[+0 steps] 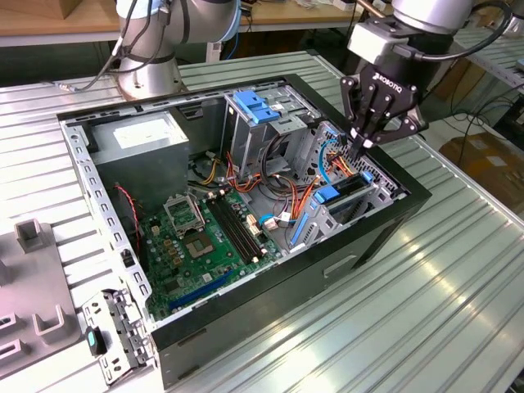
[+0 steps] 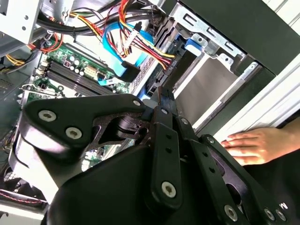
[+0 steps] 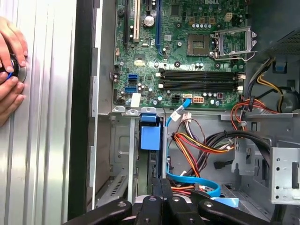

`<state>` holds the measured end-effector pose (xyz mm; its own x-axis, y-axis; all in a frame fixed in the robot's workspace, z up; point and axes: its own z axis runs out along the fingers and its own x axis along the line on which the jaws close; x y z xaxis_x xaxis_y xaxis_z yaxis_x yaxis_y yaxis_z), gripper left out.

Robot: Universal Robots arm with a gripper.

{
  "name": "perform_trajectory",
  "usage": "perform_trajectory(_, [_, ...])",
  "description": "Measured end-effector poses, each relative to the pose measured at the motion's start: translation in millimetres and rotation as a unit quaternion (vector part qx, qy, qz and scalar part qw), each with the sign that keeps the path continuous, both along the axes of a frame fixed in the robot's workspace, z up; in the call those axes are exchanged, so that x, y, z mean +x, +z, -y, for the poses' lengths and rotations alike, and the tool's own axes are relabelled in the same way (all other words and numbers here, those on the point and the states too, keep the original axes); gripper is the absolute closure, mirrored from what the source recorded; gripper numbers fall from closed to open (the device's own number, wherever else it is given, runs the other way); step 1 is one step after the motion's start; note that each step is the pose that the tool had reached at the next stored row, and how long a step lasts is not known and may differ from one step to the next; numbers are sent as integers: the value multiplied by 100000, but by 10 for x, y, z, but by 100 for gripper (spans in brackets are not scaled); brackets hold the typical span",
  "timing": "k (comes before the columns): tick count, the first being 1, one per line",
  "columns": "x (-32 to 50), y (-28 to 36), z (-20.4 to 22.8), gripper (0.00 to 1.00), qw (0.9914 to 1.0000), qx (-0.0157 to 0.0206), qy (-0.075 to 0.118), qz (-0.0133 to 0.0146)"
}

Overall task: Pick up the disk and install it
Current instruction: 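Insert the second disk wire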

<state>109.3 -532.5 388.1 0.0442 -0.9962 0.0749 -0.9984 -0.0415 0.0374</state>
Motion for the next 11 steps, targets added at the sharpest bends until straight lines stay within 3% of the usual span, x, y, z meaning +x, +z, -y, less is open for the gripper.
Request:
perform_trajectory(4, [0,0,-103,89,99997,-746,-2,-39])
perform_trajectory(6, [-1,-1,-162,89,99996,-927,-7,-39])
perform_trajectory(11, [-1,0,-163,89,99996,-937,-6,-52])
